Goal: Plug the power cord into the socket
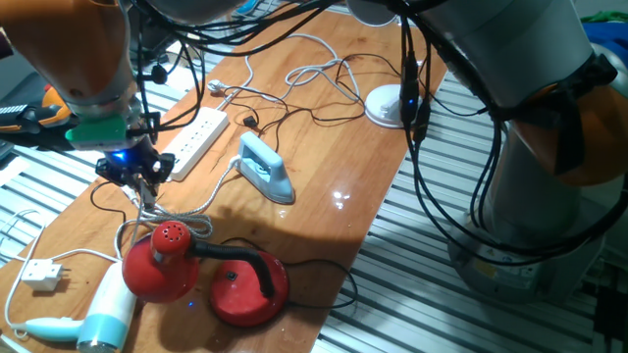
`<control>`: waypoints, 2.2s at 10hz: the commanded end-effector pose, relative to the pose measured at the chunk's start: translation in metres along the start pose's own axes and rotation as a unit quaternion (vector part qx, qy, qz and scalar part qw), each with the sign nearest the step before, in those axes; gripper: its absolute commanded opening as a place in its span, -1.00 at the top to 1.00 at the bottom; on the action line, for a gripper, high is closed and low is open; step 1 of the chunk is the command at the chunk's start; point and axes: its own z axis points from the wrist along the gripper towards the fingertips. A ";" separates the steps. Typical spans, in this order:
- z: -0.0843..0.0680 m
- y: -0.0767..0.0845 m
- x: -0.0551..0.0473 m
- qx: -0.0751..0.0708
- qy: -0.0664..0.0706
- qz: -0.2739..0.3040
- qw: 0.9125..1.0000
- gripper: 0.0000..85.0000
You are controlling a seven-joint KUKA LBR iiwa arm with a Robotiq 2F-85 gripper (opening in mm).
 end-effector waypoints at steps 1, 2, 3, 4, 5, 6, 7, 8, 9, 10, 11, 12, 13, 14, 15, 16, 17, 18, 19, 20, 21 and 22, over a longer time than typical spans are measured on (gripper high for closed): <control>0.000 0.000 0.000 0.003 0.002 0.013 1.000 1.00; -0.001 -0.001 -0.002 0.008 0.000 0.032 0.999 1.00; -0.002 -0.002 -0.005 0.011 -0.001 0.046 0.999 1.00; -0.003 -0.003 -0.009 0.013 -0.001 0.064 0.998 1.00; -0.005 -0.004 -0.014 0.016 0.003 0.085 0.996 1.00; -0.006 -0.006 -0.019 0.019 0.006 0.101 0.995 1.00; -0.008 -0.008 -0.023 0.020 0.006 0.113 0.993 1.00; -0.010 -0.011 -0.027 0.018 0.007 0.119 0.993 1.00; -0.012 -0.013 -0.030 0.017 0.006 0.120 0.993 1.00; -0.013 -0.015 -0.032 0.017 0.004 0.122 0.992 1.00; -0.014 -0.016 -0.033 0.016 0.004 0.122 0.992 1.00; -0.016 -0.017 -0.033 0.015 0.004 0.121 0.993 1.00; -0.017 -0.017 -0.032 0.014 0.006 0.124 0.992 1.00; -0.017 -0.017 -0.031 0.014 0.008 0.126 0.992 1.00; -0.019 -0.017 -0.031 0.014 0.007 0.126 0.992 1.00; -0.024 -0.017 -0.030 0.015 0.007 0.125 0.992 1.00; -0.029 -0.016 -0.030 0.018 0.009 0.125 0.992 1.00; -0.037 -0.015 -0.030 0.020 0.010 0.127 0.992 1.00; -0.042 -0.013 -0.030 0.022 0.010 0.128 0.991 1.00; -0.049 -0.012 -0.030 0.023 0.013 0.128 0.991 1.00; -0.055 -0.011 -0.029 0.023 0.016 0.128 0.991 1.00; -0.062 -0.009 -0.028 0.026 0.019 0.128 0.991 1.00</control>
